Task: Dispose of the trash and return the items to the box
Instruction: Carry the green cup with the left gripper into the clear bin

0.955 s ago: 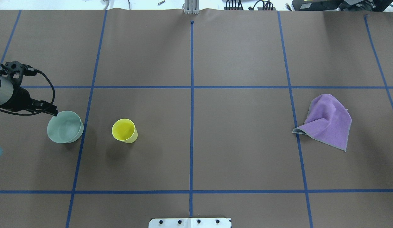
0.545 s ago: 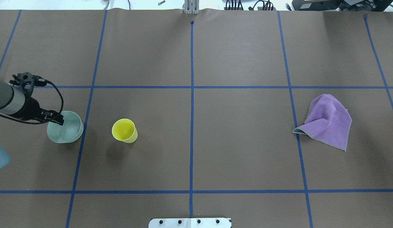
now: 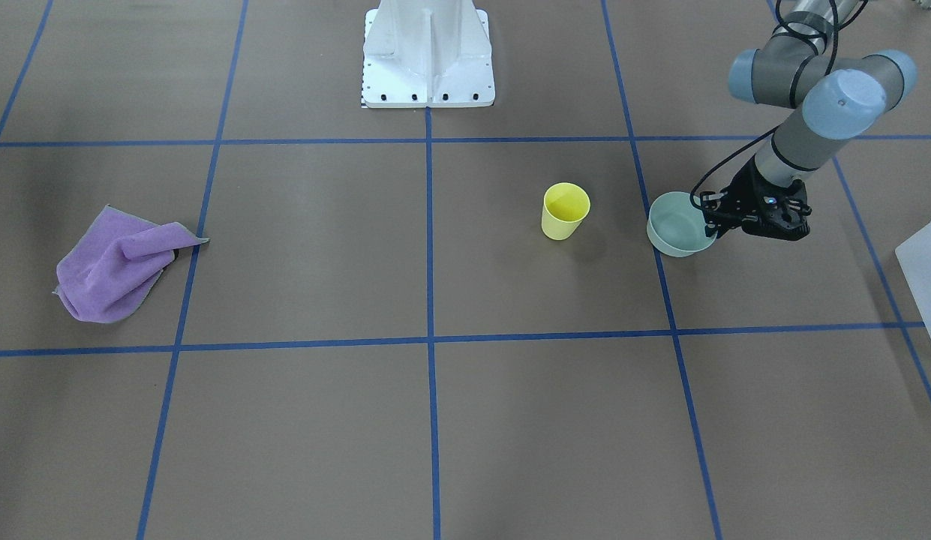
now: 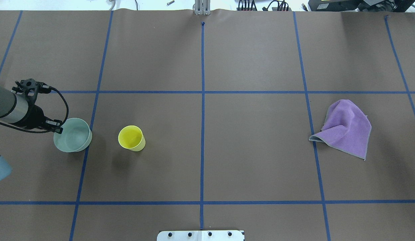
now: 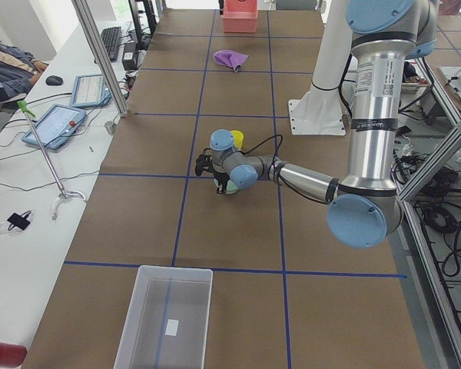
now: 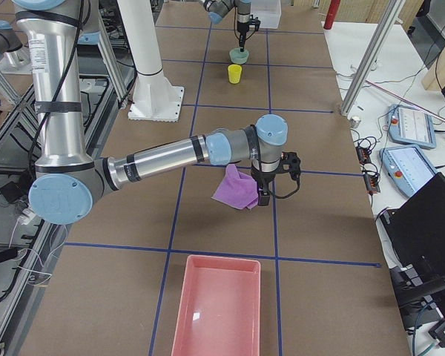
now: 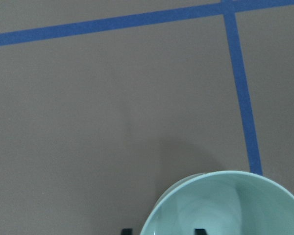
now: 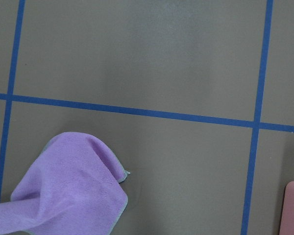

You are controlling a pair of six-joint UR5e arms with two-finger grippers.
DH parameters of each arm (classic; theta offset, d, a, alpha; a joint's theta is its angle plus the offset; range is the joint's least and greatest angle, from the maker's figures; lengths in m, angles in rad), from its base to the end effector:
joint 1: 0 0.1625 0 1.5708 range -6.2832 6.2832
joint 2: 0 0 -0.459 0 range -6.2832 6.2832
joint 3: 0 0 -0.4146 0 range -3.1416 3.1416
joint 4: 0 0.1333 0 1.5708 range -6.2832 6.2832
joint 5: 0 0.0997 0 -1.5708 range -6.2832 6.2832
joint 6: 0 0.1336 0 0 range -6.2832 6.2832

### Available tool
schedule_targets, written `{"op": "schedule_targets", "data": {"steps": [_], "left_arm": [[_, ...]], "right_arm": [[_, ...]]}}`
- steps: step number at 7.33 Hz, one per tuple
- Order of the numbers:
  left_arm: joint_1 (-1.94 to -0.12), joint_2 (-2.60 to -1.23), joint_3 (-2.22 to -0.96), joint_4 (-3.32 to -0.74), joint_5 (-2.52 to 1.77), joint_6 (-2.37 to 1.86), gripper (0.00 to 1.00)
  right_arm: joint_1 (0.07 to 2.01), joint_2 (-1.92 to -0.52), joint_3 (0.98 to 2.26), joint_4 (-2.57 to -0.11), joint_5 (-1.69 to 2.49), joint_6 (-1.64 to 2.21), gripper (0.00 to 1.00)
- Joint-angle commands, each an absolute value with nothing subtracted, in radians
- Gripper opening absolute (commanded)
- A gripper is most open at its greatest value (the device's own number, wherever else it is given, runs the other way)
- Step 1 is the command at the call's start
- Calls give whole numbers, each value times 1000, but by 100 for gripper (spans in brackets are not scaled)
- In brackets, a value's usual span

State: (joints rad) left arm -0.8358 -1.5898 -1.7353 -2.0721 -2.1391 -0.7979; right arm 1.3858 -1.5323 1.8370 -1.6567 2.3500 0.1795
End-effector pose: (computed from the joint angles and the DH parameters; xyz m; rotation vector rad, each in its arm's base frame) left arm 0.3332 -0.4602 0.5699 0.1012 0.8543 0.1355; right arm -0.0590 -0.5293 0.5679 0.0635 -0.8008 -0.0904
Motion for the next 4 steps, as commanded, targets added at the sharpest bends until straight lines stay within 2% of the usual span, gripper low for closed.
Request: {"op": "schedule_targets", "data": {"steps": [1,3,4], "left_arm": [[-888,-1569,-1746,-2069,-2227,-746,0],[-1178,-1513,-1715,-2031,-2389,-483,0],[-1254,-1516,-1651,-2005,-2387,-392,0]], "right_arm": [[1385,-1532,1847,-1657,2361,181,100],[1387,-1532,1855,-1657,2361,183,100],[1387,-1532,1858,-1657,2370,184,100]]}}
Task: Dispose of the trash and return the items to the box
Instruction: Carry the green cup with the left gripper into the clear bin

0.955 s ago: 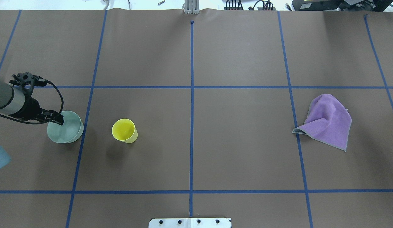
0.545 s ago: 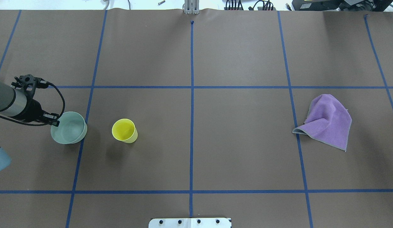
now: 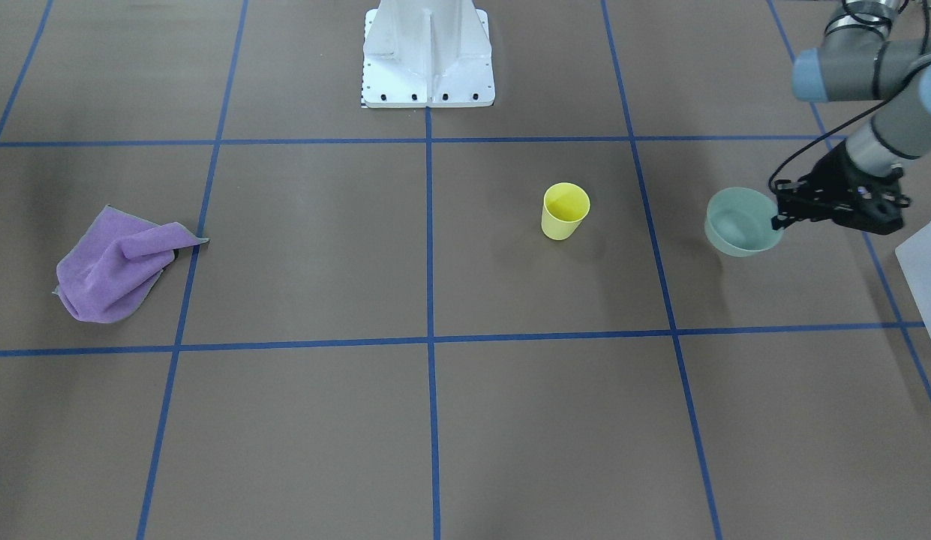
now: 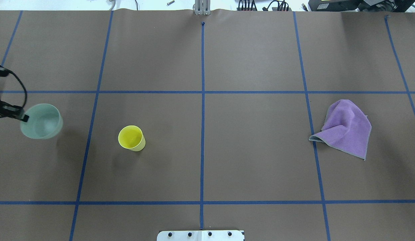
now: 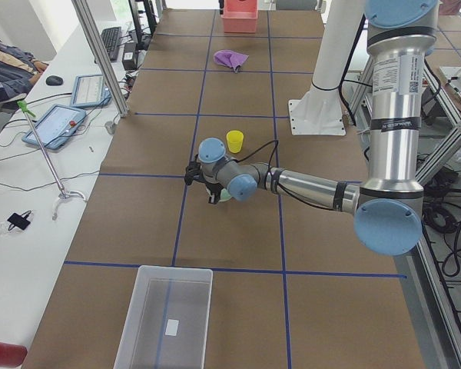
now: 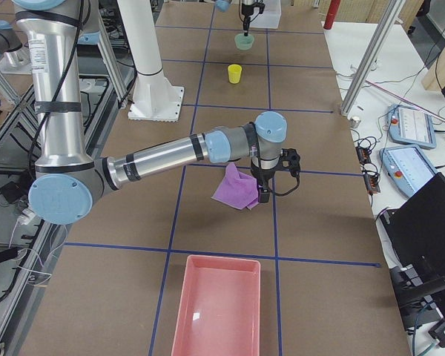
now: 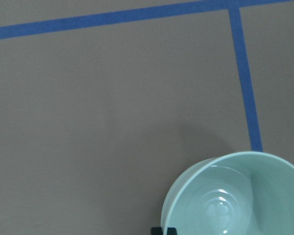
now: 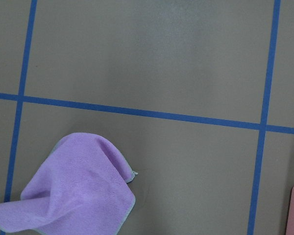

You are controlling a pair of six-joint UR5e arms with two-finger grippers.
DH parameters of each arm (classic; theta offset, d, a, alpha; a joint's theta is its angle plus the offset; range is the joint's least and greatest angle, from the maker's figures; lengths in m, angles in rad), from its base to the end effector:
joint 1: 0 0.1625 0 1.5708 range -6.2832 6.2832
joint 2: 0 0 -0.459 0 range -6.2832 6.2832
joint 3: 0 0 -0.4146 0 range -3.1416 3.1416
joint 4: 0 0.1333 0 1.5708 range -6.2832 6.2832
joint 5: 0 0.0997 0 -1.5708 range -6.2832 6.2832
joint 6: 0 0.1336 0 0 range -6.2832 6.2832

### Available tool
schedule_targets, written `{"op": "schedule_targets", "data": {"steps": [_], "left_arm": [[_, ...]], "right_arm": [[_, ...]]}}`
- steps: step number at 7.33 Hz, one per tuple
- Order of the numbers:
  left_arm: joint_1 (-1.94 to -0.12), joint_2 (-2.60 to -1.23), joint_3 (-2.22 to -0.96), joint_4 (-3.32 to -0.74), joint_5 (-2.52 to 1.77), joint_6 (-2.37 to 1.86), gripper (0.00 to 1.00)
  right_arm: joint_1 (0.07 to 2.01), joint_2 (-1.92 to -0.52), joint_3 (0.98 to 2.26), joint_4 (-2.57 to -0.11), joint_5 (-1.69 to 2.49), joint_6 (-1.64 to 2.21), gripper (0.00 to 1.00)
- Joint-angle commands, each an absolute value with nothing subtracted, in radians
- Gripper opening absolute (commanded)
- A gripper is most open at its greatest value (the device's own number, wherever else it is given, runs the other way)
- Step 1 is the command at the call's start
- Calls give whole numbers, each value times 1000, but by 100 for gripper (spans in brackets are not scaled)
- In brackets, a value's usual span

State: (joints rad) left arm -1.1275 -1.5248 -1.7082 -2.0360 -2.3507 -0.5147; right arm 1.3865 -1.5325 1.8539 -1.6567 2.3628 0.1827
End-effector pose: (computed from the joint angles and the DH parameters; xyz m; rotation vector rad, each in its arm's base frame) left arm 0.1903 -0.4926 0.6111 0.1184 0.9160 0.1507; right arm -0.0595 -0.5278 0.5582 0.0755 -0.8157 -0.0948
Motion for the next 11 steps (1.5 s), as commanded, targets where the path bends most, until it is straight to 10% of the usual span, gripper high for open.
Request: {"op": "schedule_targets", "data": {"steps": [1,3,11], "left_arm": [[-1361,-1570,-1523,-1953,-2384,-312,0],[-1581,-1769,-1194,-1904,-2390,-62,0],[-1718,-1913,-610,-2114,-2378,15,0]], "right_arm": [[1387,-1534,1858,-1657,2375,184,100],[1387,-1532,1859,-1657,2375,184,100],[1385,-1531,1875,-1657,2379,201,100]]}}
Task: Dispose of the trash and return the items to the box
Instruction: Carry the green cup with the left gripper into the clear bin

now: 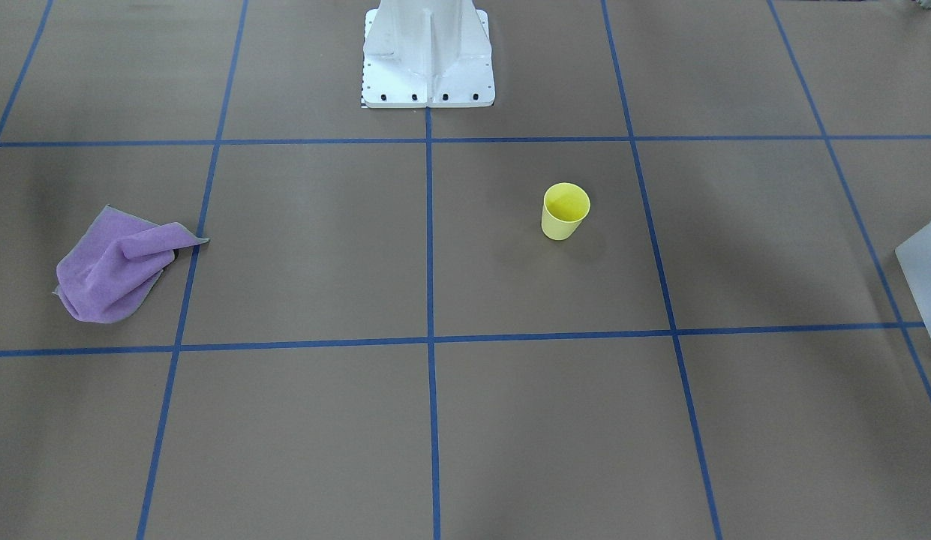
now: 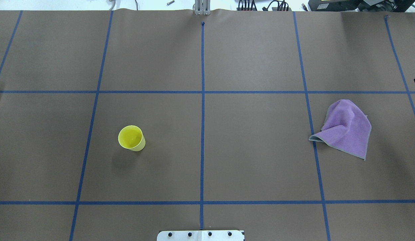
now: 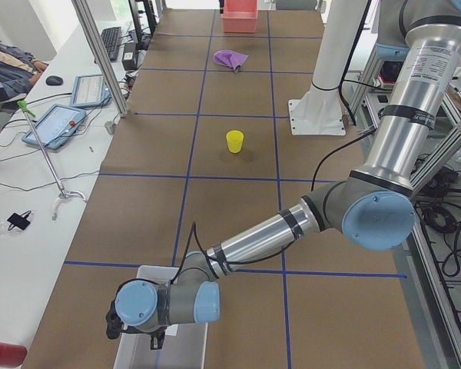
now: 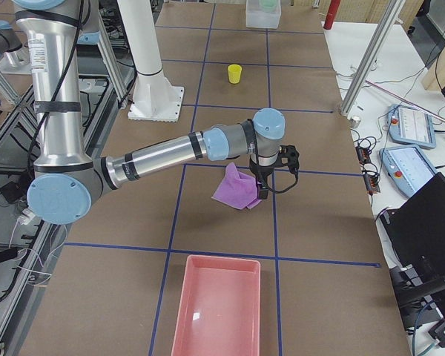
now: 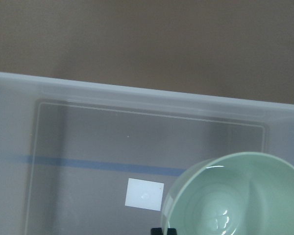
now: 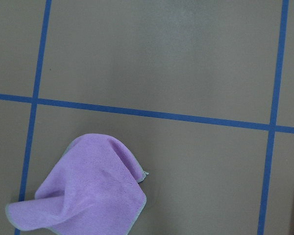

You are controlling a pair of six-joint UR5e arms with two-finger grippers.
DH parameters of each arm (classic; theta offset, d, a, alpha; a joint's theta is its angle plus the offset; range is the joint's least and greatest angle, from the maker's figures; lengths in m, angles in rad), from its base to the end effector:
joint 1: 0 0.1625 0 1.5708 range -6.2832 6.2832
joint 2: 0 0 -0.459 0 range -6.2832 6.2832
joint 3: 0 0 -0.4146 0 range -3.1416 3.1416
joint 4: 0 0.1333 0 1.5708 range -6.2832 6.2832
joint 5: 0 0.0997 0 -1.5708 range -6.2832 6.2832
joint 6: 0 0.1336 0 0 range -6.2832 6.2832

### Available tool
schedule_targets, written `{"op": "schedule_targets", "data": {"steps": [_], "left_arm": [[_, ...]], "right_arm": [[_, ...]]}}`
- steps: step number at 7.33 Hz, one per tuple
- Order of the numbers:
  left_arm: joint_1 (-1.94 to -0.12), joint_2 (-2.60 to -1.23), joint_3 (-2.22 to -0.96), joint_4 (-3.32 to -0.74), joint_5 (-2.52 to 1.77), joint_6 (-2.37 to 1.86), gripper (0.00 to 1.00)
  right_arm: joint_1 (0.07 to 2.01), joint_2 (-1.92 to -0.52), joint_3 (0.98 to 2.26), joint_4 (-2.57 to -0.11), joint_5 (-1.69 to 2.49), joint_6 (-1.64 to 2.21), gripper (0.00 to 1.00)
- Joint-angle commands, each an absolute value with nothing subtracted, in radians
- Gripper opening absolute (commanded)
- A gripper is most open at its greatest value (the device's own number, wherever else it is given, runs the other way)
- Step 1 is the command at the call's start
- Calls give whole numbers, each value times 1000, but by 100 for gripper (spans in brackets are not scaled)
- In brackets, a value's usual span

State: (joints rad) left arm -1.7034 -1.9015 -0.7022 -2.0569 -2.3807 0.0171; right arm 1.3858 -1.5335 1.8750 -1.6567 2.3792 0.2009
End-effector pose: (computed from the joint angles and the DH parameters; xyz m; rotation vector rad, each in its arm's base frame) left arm -0.1155 -0.5898 0.9062 0.0118 0.8117 -0.1301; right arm -0.0610 -0.5253 0.5464 0.0828 -0.8352 -0.0883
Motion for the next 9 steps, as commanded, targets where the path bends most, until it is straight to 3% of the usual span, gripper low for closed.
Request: {"op": "schedule_targets", "data": {"steps": [1,2,3,4,5,6,7,9], "left_arm": [[-1733,-1916,-571,-2115,-2379,-20,0],[-1739,-1917,-569,-2131,-2379,-75,0],[-1740,-1919,-566,-2134,-2379,-86,21],[-1740,-1919,-565,-2137,-2381,-86,68],[-1750,-1919,-572,-2173,-2385,-90,99],[-1778,-1927,-622,-2181,-2390,-125,99],[-1779,-1880,-776,-2172,-2423,-211,99],[-1682,-1658,-1220,-2175,-2471,-391,99]], "right_arm": [[1385,-1531,1875,-1657,2379,201,100],[1384,-1529,1873,-1657,2379,201,100],[1384,-1529,1873,-1657,2379,201,100],[1384,-1529,1873,-1657,2379,201,100],[1384,-1529,1875,-1657,2379,201,100],[1384,-1529,1875,-1657,2379,201,100],[1384,-1531,1876,-1657,2381,202,100],[1382,-1532,1873,-1657,2379,201,100]]}}
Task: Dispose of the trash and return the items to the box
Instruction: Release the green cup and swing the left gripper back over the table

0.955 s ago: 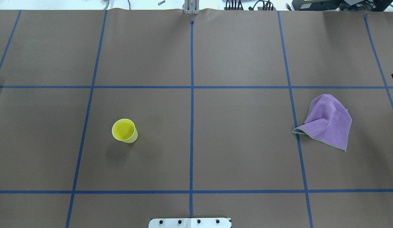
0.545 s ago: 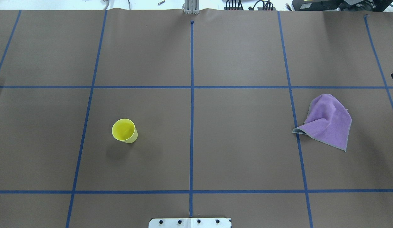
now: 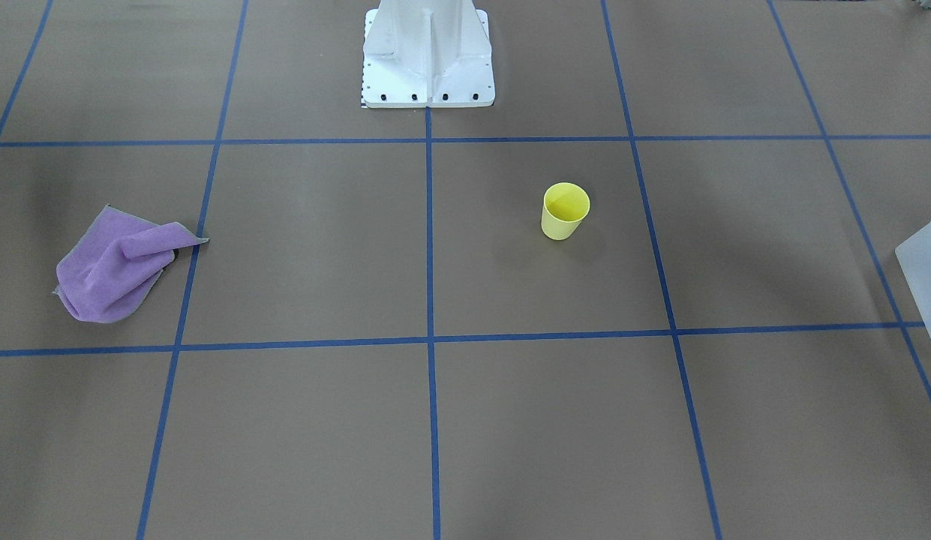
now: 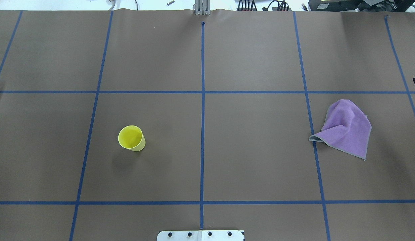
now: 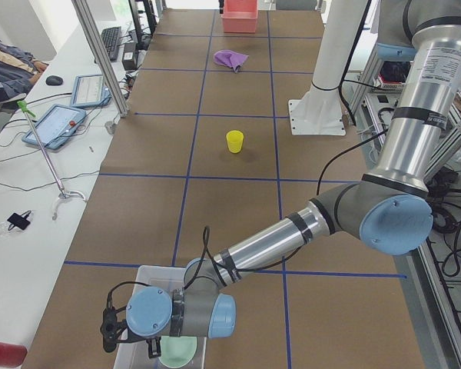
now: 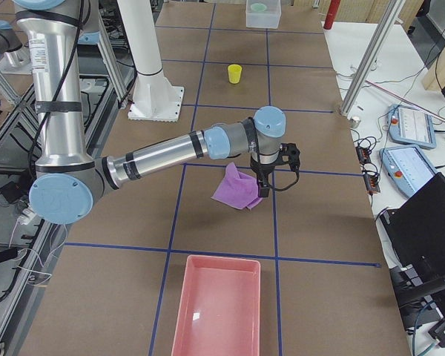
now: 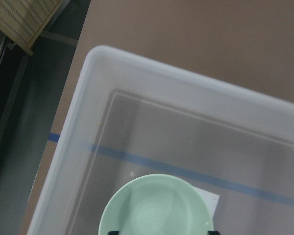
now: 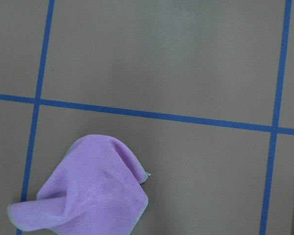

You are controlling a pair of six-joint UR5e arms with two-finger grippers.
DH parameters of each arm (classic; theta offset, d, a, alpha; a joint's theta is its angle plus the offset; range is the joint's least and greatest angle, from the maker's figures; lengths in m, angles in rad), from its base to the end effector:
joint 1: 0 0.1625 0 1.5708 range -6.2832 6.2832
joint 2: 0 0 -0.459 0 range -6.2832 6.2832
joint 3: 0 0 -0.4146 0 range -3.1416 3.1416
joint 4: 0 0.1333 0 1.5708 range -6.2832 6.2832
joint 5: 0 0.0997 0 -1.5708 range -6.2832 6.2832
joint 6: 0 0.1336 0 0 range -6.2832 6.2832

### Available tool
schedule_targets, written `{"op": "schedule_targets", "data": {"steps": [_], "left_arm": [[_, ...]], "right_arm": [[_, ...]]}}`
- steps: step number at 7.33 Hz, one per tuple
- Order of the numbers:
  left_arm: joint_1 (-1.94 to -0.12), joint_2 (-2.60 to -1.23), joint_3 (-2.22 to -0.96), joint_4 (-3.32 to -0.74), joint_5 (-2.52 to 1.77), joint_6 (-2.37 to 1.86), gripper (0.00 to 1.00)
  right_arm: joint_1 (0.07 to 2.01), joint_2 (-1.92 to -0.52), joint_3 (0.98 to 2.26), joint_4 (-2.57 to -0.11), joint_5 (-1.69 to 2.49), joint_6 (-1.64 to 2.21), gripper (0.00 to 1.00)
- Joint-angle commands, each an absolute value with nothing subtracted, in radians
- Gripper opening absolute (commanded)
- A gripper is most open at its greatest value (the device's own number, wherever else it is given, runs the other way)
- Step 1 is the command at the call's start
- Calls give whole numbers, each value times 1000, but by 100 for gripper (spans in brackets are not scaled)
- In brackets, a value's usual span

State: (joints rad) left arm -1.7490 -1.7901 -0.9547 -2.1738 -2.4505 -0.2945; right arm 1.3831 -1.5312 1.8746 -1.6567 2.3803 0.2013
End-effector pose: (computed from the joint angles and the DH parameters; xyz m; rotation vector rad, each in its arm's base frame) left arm -0.1357 -0.5824 0.8337 0.1422 0.8908 -0.3498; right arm -0.0627 -0.5260 0.5453 0.0831 -0.8367 -0.0914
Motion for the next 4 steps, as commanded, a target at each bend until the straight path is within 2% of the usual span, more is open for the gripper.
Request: {"op": "schedule_targets", "data": {"steps": [1,2,4], "left_arm": [[-1576,-1597,-1409,-2174,-2464,-561,99],[-1481,-1565,-1554,-2172,-2444,-700,98],[-1312,-1593,-1702,-2171,-2409,-770,97]], "right_arm": [[1381,-1532,1873,-1657,2381,201,100],[1378,-1532,1871,-1657,2381,201,100],[1374,-1532,1868,-1657,2382,201,100]]}}
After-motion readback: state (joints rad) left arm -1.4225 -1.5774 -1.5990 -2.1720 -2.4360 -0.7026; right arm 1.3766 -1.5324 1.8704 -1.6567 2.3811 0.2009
